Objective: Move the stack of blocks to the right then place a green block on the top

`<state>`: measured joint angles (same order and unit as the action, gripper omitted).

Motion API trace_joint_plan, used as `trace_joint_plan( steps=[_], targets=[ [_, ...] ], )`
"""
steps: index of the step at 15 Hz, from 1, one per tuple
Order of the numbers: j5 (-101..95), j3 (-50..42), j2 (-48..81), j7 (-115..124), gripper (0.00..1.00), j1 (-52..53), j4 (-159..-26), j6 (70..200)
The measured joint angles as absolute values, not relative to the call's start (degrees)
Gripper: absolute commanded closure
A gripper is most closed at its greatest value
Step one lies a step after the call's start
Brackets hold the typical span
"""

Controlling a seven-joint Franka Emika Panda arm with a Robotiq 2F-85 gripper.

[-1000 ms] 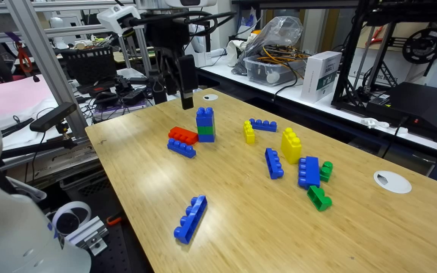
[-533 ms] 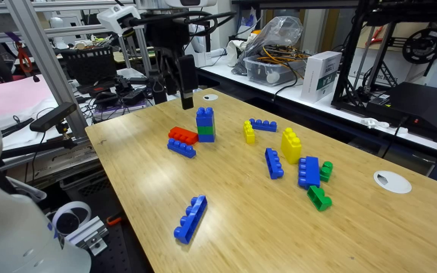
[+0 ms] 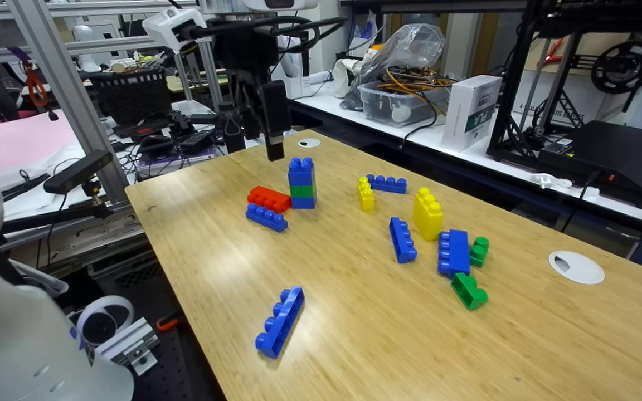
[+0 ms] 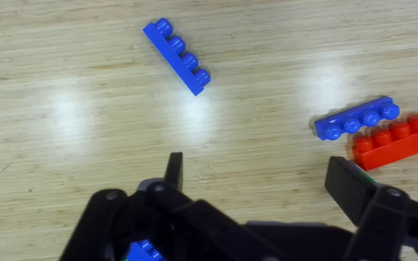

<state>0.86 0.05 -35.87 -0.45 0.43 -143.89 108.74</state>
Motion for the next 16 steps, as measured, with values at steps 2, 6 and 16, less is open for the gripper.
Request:
trace_joint_plan(
  steps=[2,6,16],
  targets=[
    [0.86,0.05,-35.87,-0.45,0.0,0.43,-143.89,108.74],
    [0.86,0.05,-35.87,-0.45,0.0,0.43,-143.89,108.74],
    [4.38,1.61,-29.81,4.86,0.0,1.17,-141.4,110.71]
  ],
)
